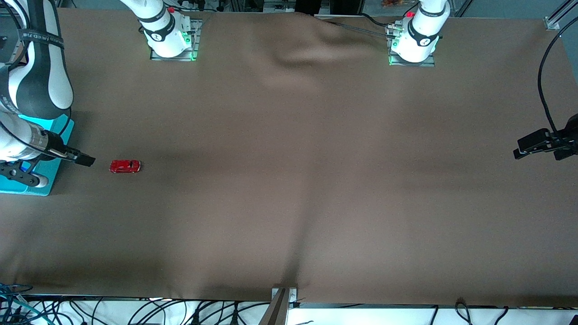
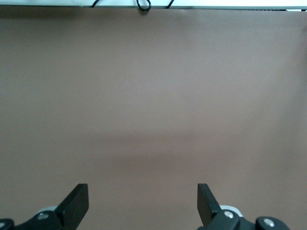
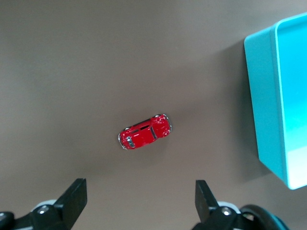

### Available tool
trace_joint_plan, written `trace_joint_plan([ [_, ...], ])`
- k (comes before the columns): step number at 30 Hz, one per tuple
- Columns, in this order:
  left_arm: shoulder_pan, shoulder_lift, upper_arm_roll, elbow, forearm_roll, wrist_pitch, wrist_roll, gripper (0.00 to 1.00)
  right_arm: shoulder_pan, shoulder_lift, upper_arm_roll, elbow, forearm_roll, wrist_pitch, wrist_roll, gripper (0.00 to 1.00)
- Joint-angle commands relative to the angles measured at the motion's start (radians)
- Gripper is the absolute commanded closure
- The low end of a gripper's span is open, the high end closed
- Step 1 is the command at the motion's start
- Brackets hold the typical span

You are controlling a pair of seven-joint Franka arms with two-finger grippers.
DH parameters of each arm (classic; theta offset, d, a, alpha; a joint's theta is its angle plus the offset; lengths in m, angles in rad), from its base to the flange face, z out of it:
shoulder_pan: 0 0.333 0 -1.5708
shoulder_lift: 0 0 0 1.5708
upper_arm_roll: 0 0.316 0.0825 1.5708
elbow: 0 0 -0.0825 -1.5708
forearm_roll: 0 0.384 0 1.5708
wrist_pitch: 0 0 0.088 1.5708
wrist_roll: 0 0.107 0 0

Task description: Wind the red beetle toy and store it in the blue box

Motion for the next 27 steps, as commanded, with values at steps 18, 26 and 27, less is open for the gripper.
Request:
trace_joint_plan([
  [18,0.003,-0.001,0.0,0.013,-0.018,-0.018,0.022,0.0,0.006,0.023,-0.021,-0.237,0.014,0.34,0.532,0.0],
  [26,0.003,-0.001,-0.001,0.013,-0.02,-0.018,0.022,0.0,0.006,0.037,-0.035,-0.274,0.014,0.416,0.606,0.0],
  [27,0.003,-0.001,-0.003,0.013,-0.018,-0.018,0.022,0.0,0.006,0.039,-0.036,-0.281,0.014,0.426,0.612,0.0],
])
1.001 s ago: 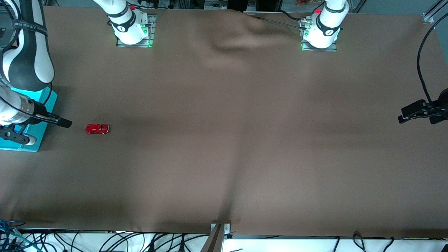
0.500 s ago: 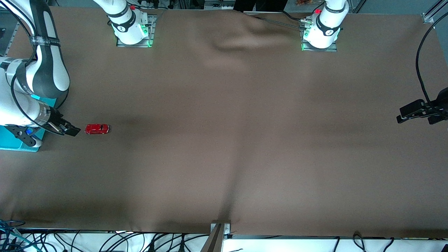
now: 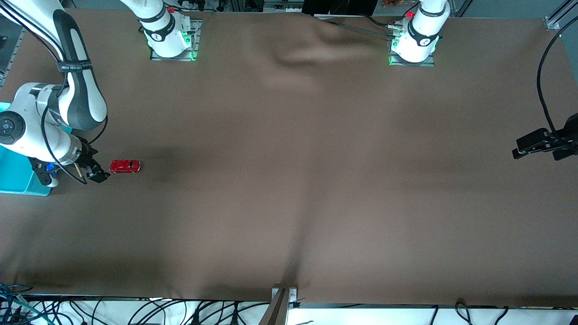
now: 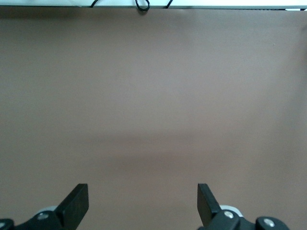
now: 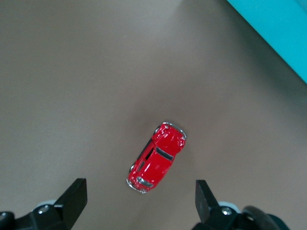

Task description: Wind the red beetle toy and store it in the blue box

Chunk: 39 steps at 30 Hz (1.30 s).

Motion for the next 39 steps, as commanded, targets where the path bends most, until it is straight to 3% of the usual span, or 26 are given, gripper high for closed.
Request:
trace_joint_plan([
  [1,0.003,-0.001,-0.001,0.013,-0.015,-0.017,0.021,0.0,0.005,-0.011,-0.018,-0.046,0.011,0.056,0.047,0.0],
  [21,0.002,0.001,0.002,0.013,-0.015,-0.017,0.021,0.0,0.004,0.051,-0.026,-0.164,0.01,0.313,0.244,0.0],
  [39,0.002,0.001,0.002,0.013,-0.015,-0.017,0.021,0.0,0.004,0.102,-0.026,-0.204,0.008,0.408,0.298,0.0],
])
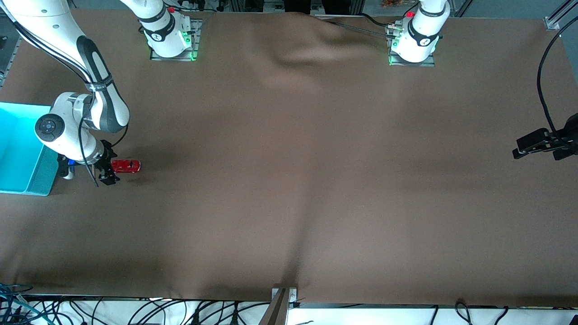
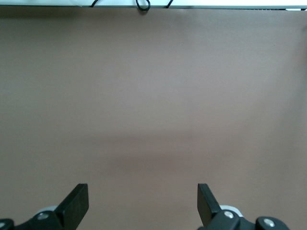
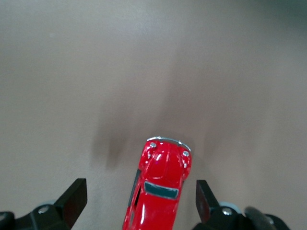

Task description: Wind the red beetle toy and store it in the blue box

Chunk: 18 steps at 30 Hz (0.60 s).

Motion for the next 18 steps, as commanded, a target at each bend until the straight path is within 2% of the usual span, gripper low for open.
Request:
trace_joint_plan([
  [1,0.002,0.001,0.001,0.013,-0.015,-0.016,0.021,0.0,0.004,-0.006,-0.005,-0.032,0.008,0.038,0.014,0.0],
  [14,0.002,0.001,-0.001,0.013,-0.015,-0.016,0.021,0.0,0.006,-0.001,-0.003,-0.045,0.008,0.052,0.015,0.01],
  [18,0.002,0.001,-0.001,0.013,-0.015,-0.016,0.021,0.0,0.004,0.002,-0.003,-0.046,0.008,0.058,0.049,0.2],
])
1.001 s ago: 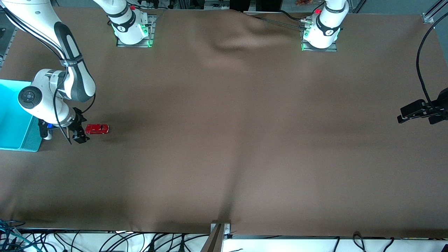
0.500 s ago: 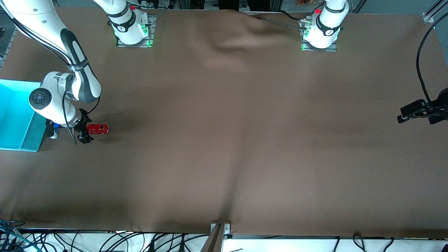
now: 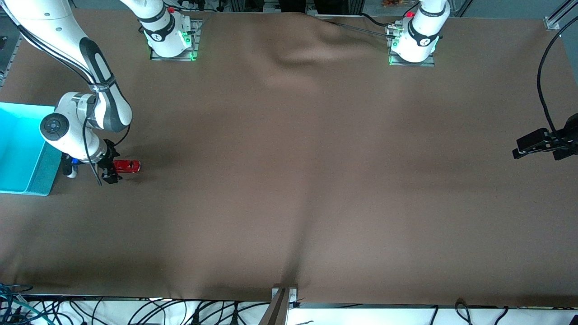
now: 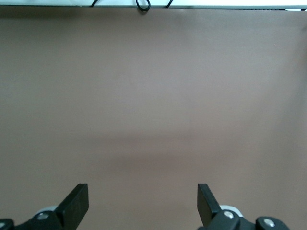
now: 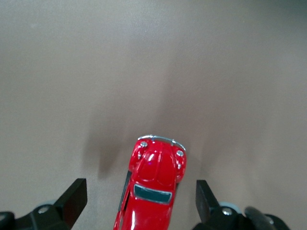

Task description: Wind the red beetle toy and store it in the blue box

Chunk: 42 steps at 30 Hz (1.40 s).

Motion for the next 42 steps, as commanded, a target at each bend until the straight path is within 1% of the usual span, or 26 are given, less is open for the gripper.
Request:
trace_joint_plan([
  [1,0.002,0.001,-0.001,0.013,-0.015,-0.016,0.021,0.0,0.003,-0.002,-0.003,-0.023,0.007,0.038,0.048,0.26],
  [3,0.0,0.001,-0.002,0.013,-0.015,-0.016,0.021,0.0,0.005,-0.002,-0.003,-0.023,0.008,0.044,0.054,0.34],
  [6,0.0,0.001,-0.002,0.012,-0.014,-0.016,0.021,0.0,0.003,0.0,-0.003,-0.023,0.008,0.044,0.056,0.49],
  [8,0.002,0.001,-0.002,0.013,-0.014,-0.016,0.021,0.0,0.005,0.0,-0.003,-0.023,0.008,0.044,0.057,0.55],
  [16,0.002,0.001,-0.001,0.013,-0.015,-0.016,0.021,0.0,0.003,0.003,-0.003,-0.023,0.008,0.047,0.065,0.56],
  [17,0.002,0.001,-0.001,0.013,-0.015,-0.016,0.021,0.0,0.003,0.003,-0.003,-0.023,0.01,0.047,0.065,0.6],
  [21,0.002,0.001,-0.001,0.013,-0.015,-0.016,0.021,0.0,0.003,0.003,-0.003,-0.023,0.01,0.045,0.065,0.83],
  [23,0.002,0.001,-0.001,0.012,-0.014,-0.016,0.021,0.0,0.003,0.003,-0.003,-0.023,0.01,0.045,0.065,0.98],
  [24,0.002,0.001,-0.001,0.013,-0.014,-0.016,0.021,0.0,0.003,0.001,-0.003,-0.023,0.01,0.045,0.065,1.0],
  [42,0.002,0.001,-0.001,0.013,-0.014,-0.016,0.021,0.0,0.005,-0.02,-0.005,-0.014,0.007,0.036,0.036,1.0],
])
